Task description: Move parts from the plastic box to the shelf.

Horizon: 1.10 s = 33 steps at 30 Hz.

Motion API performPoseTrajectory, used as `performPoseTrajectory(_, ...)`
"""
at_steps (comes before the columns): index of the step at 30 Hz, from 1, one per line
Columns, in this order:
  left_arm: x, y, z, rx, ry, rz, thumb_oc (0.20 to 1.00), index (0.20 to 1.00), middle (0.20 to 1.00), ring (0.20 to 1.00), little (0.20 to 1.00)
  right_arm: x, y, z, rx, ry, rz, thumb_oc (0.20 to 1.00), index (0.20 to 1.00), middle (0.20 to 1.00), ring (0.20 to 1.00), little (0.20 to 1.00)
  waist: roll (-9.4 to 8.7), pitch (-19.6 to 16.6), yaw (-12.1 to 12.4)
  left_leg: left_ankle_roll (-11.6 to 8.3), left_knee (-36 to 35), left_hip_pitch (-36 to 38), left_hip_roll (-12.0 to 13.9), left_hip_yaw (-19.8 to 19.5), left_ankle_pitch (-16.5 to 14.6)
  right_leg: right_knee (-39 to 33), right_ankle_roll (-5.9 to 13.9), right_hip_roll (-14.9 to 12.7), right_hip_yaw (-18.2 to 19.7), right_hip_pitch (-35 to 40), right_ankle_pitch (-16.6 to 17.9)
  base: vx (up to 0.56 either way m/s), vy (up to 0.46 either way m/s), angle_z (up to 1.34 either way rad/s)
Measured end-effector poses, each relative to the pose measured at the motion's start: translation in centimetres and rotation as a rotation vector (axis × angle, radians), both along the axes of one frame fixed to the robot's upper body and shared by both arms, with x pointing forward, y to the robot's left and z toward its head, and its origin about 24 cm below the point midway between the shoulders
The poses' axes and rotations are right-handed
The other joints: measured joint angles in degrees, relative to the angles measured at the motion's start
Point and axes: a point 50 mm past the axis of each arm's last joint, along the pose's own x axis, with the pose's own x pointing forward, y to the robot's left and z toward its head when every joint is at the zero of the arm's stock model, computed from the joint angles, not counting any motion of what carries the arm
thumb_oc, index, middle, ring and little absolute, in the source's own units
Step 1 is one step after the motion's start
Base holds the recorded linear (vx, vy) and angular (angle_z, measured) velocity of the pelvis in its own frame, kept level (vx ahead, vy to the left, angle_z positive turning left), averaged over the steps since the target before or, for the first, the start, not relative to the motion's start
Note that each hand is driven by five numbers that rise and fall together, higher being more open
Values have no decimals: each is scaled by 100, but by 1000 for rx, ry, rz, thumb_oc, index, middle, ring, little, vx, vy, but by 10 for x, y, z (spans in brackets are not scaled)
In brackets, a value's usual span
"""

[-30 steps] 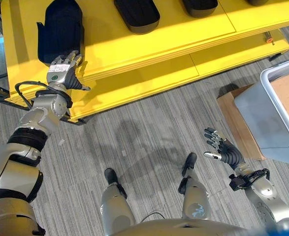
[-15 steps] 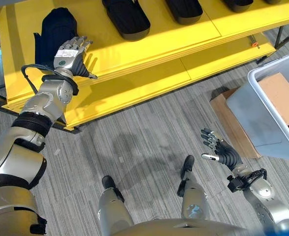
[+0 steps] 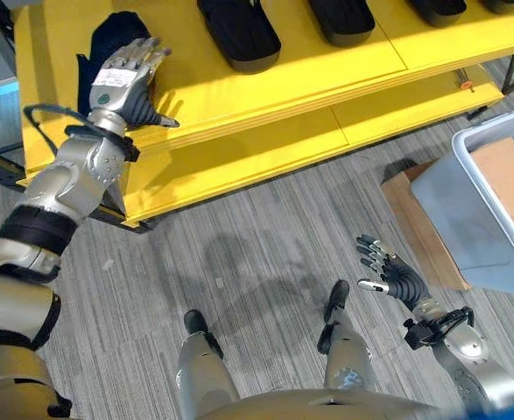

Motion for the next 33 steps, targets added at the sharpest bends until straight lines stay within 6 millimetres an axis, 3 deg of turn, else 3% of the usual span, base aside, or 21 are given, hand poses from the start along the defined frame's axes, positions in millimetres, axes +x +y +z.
performPoseTrajectory(6, -30, 31, -29, -56, 62, 92, 1000, 1000, 1000, 1000, 1000, 2, -8, 1, -14, -5, -29, 1000, 1000, 1000, 1000, 1000, -2, 181, 157, 37, 21, -93, -15, -41, 14, -58, 33, -10, -61, 2, -107, 4, 3, 6)
performPoseTrajectory(11, -42, 33, -33, -64, 67, 88, 1000, 1000, 1000, 1000, 1000, 7, -14, 7, -29, -35, -52, 1000, 1000, 1000, 1000, 1000, 28, 341, 281, 25, 1, -69, -23, -45, 23, -36, 85, -4, -51, 8, -15, 0, 0, 0)
performPoseTrajectory(21, -40, 28, -39, -52, 127, 54, 1000, 1000, 1000, 1000, 1000, 12, -13, 10, -32, -48, -43, 1000, 1000, 1000, 1000, 1000, 40, 402, 232, 15, -78, 99, -64, -28, 17, -42, 73, -30, -34, 134, -28, 0, 0, 0)
performPoseTrajectory(29, -22, 46, -56, -41, 258, 154, 1000, 1000, 1000, 1000, 1000, 11, -13, 8, -34, -32, -35, 1000, 1000, 1000, 1000, 1000, 102, 537, 32, 22, 21, 4, -43, -25, 8, -46, 93, -22, -13, 55, -8, -4, 4, -1)
performPoseTrajectory(33, -19, 44, -54, -45, 258, 152, 1000, 1000, 1000, 1000, 1000, 11, -12, 8, -34, -31, -29, 1000, 1000, 1000, 1000, 1000, 110, 543, 9, 19, 18, 10, -35, -26, 6, -27, 92, -17, -10, 52, -7, -2, 2, -1)
